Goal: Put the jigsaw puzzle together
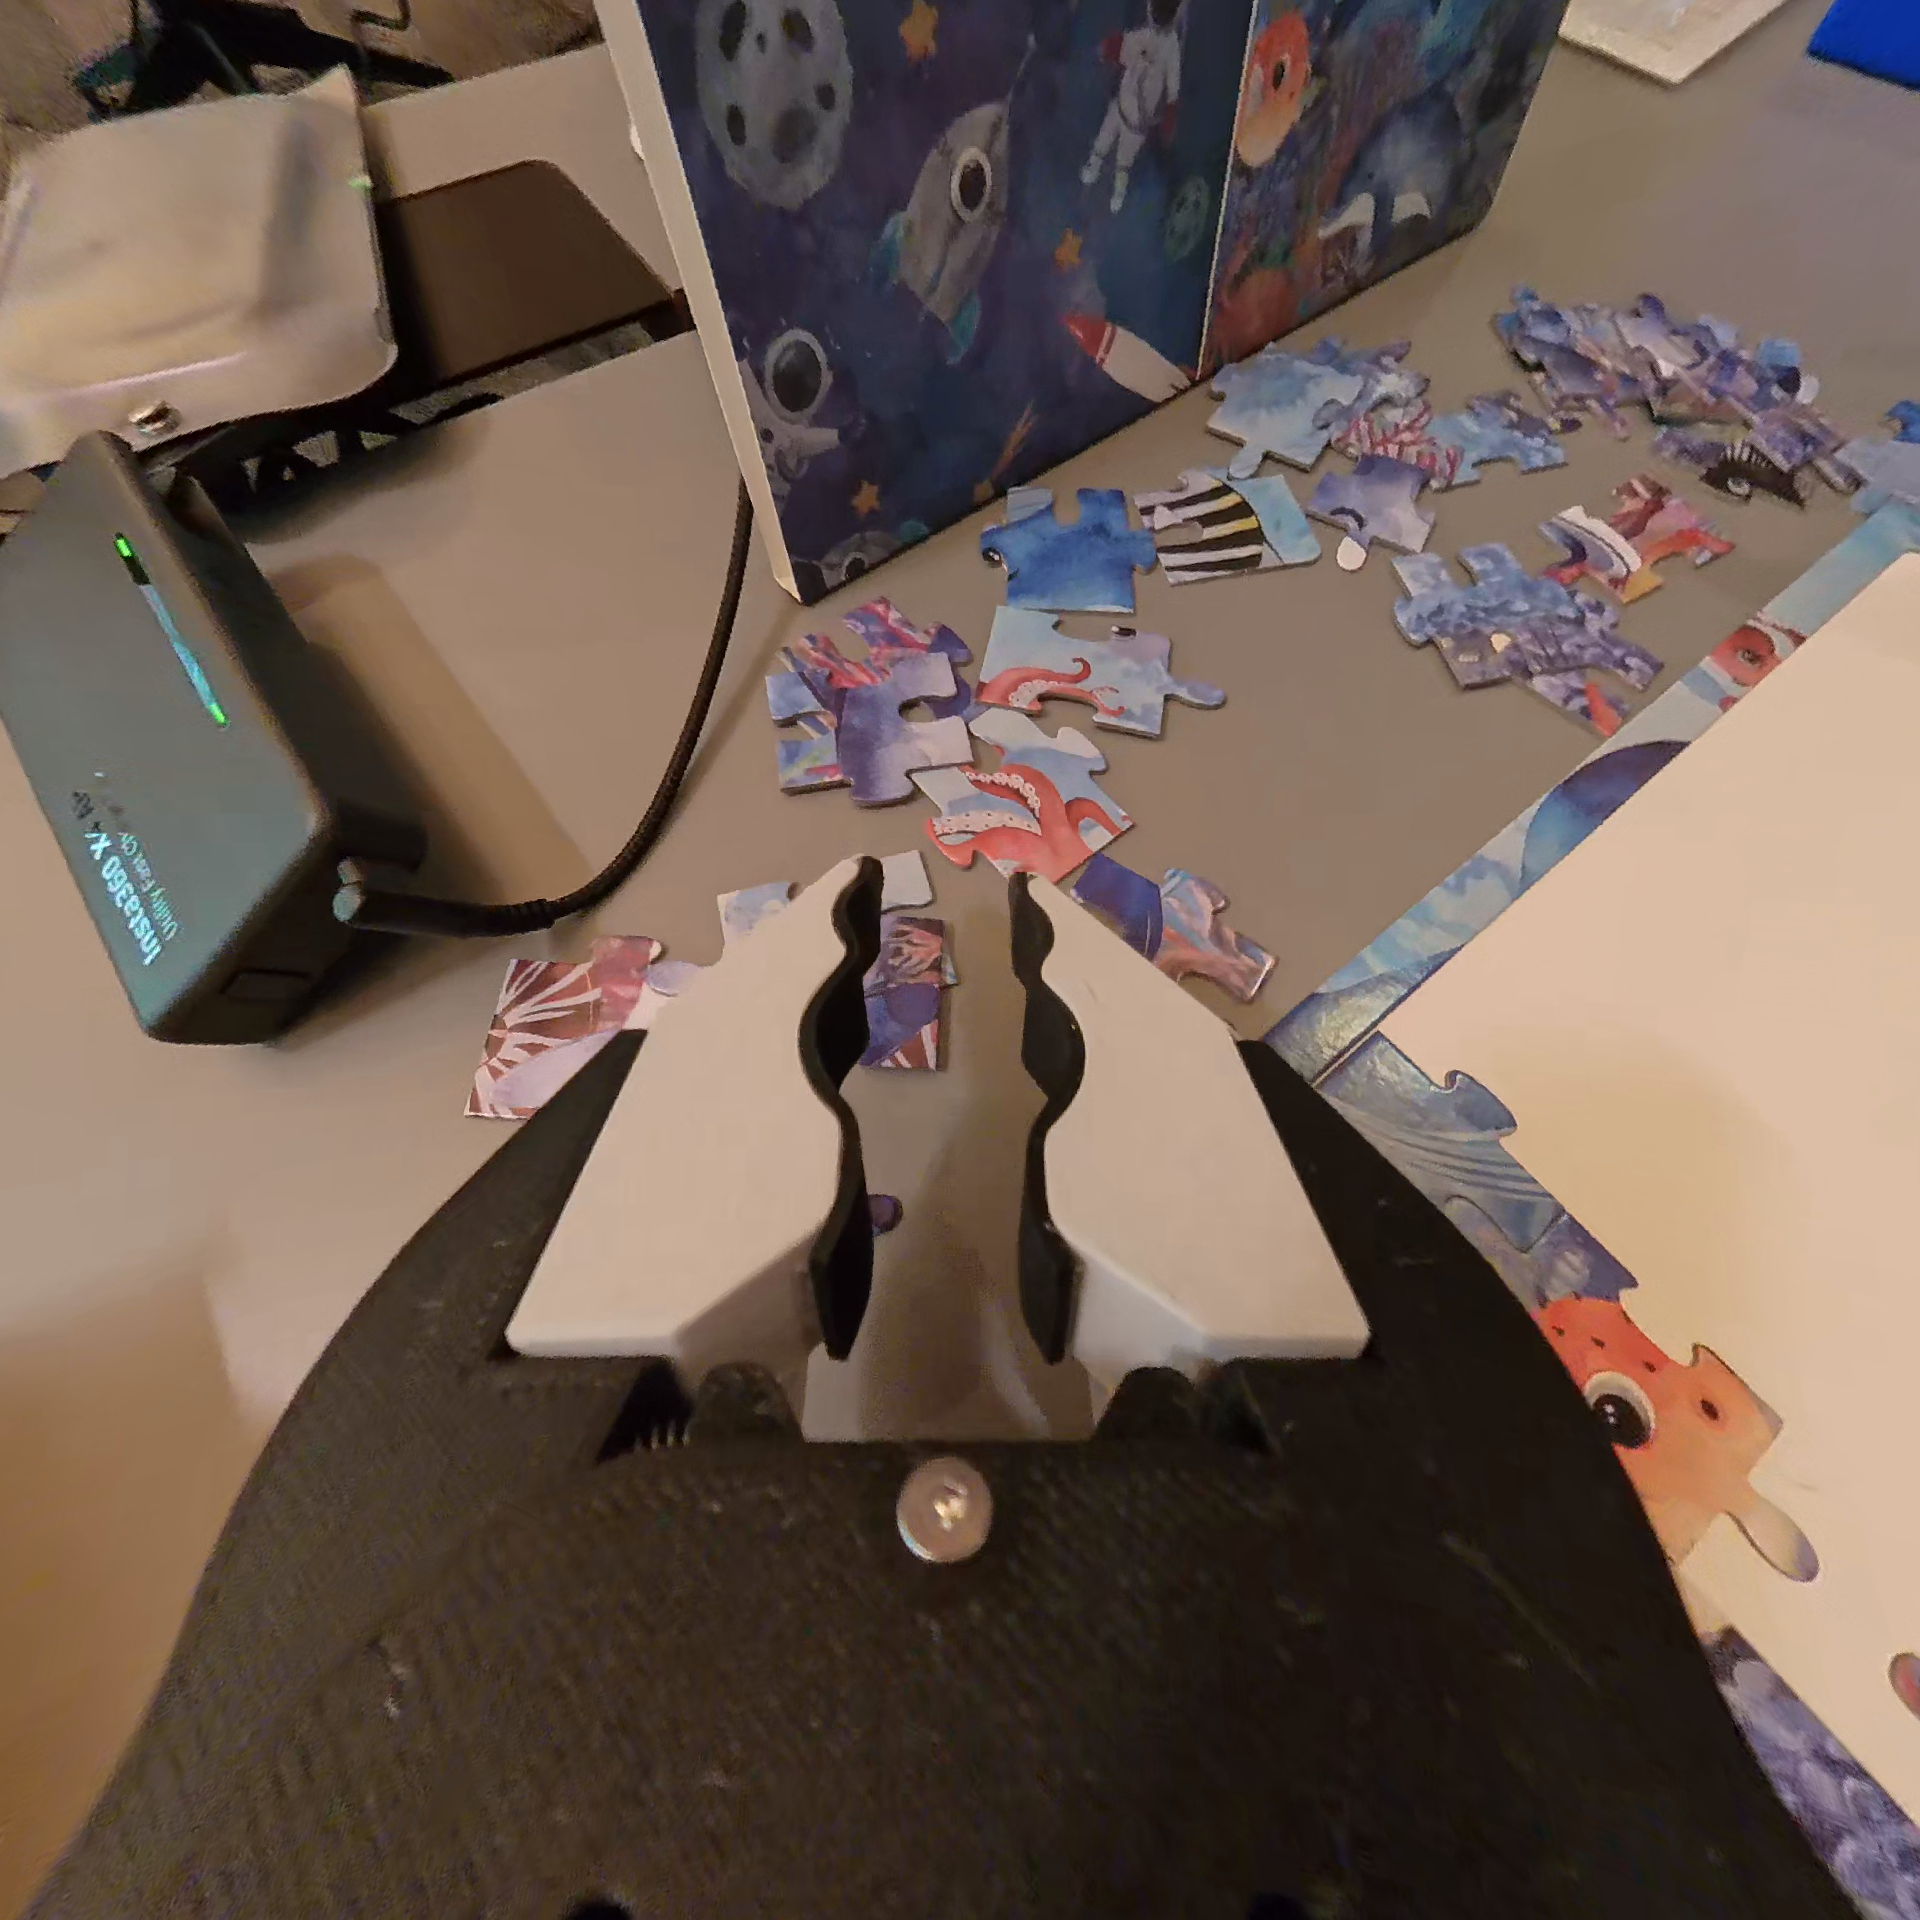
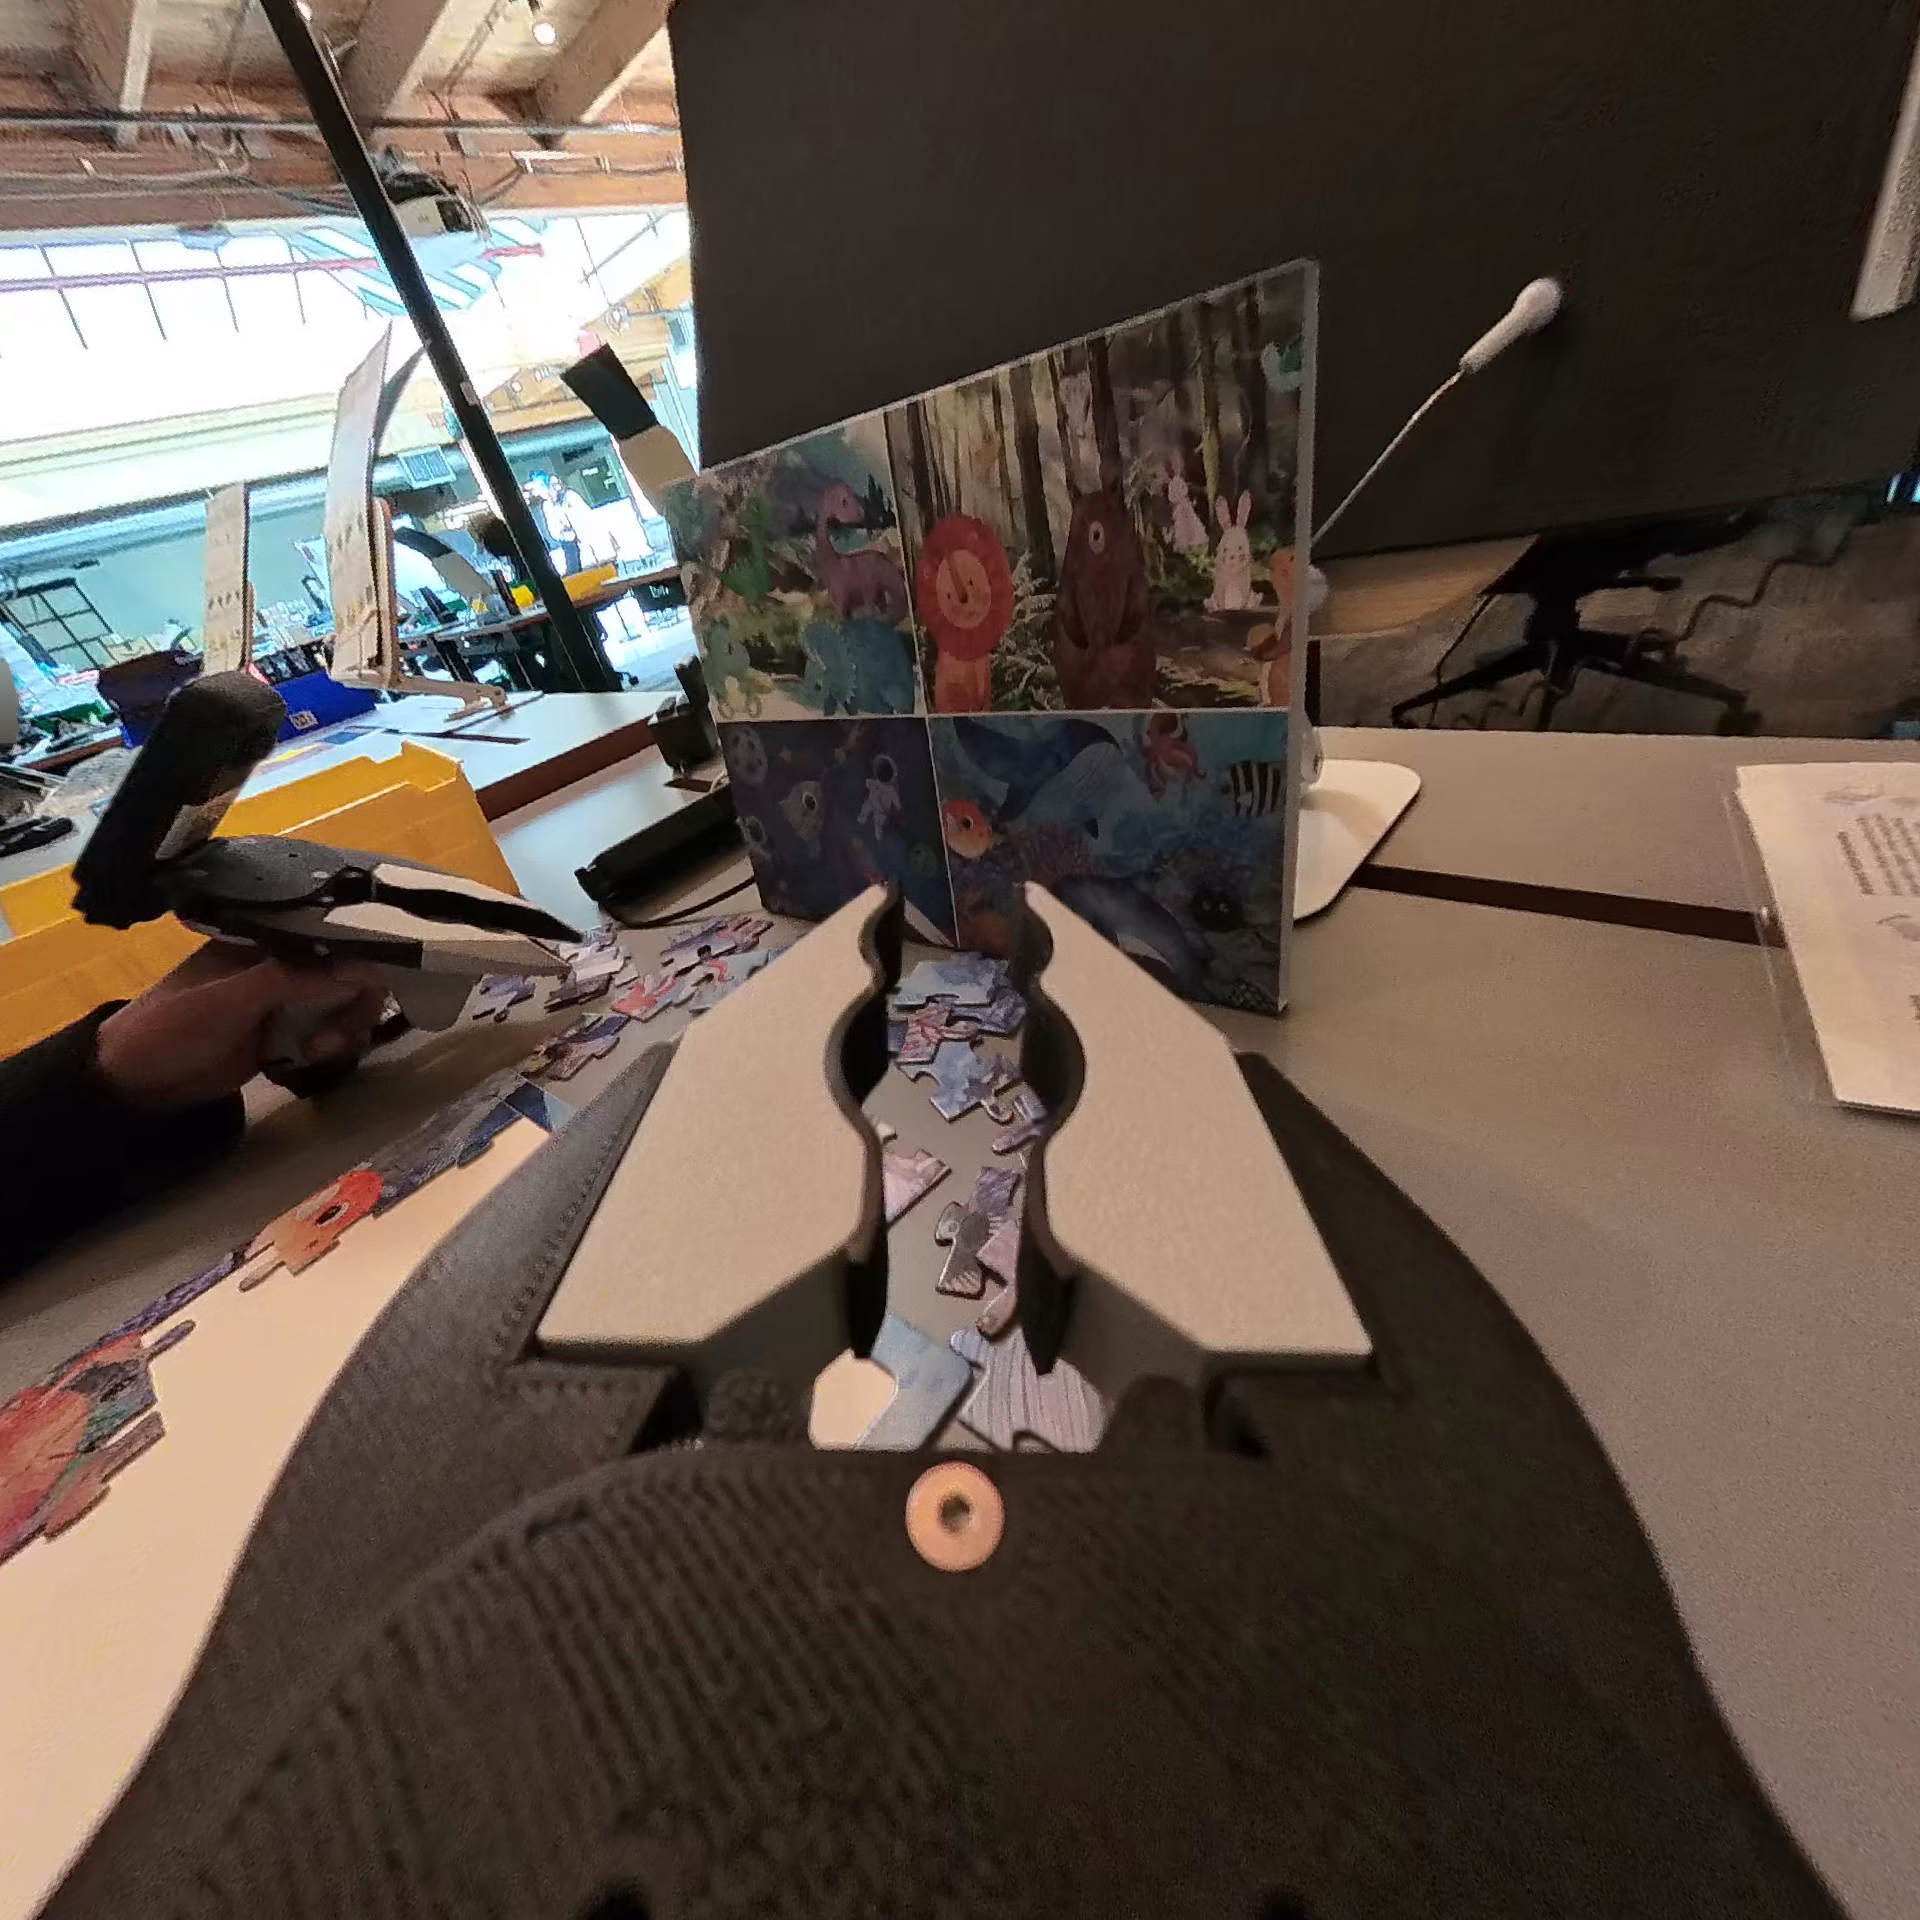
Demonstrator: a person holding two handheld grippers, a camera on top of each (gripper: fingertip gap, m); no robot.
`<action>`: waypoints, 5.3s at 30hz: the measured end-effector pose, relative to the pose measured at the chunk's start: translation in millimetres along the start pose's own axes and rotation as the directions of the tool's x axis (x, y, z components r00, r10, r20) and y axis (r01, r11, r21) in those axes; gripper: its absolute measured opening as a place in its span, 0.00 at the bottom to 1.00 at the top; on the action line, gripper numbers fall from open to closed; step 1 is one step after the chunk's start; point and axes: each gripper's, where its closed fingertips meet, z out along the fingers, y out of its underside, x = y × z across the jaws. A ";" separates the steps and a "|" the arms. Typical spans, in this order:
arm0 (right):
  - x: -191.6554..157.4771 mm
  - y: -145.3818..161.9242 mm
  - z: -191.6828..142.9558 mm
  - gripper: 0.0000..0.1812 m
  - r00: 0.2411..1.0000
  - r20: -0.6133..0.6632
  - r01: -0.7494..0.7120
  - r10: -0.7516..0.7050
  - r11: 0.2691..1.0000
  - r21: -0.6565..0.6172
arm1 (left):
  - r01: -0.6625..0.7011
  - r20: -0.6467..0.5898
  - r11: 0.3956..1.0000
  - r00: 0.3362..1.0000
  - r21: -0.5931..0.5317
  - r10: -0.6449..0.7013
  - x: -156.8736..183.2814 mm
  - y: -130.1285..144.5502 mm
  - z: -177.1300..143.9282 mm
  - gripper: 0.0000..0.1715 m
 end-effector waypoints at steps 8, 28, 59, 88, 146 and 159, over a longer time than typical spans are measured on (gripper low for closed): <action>-5.8 1.2 1.8 0.09 0.995 -0.015 0.095 -0.095 0.995 -0.030 | -0.034 -0.021 0.999 0.999 0.027 0.034 5.9 -3.4 -2.0 0.13; -4.1 13.3 6.7 0.08 0.996 -0.010 0.086 -0.087 0.994 -0.069 | -0.069 0.008 0.997 0.998 -0.040 0.069 6.1 4.4 5.1 0.21; -2.5 18.4 8.4 0.09 0.997 -0.006 0.072 -0.073 0.994 -0.086 | -0.111 0.028 0.990 0.993 -0.089 0.114 7.9 9.5 10.0 0.29; 34.9 75.1 14.5 0.27 0.954 -0.196 0.128 -0.225 0.903 -0.411 | -0.134 0.032 0.985 0.990 -0.109 0.138 9.1 12.4 11.9 0.30; 81.1 84.0 -14.0 0.29 0.916 -0.309 0.066 -0.254 0.859 -0.509 | -0.184 0.046 0.975 0.981 -0.124 0.191 12.0 14.6 13.4 0.32; 71.9 100.7 -3.1 0.29 0.909 -0.257 0.122 -0.329 0.798 -0.591 | -0.180 0.045 0.975 0.981 -0.126 0.187 11.7 15.0 13.7 0.32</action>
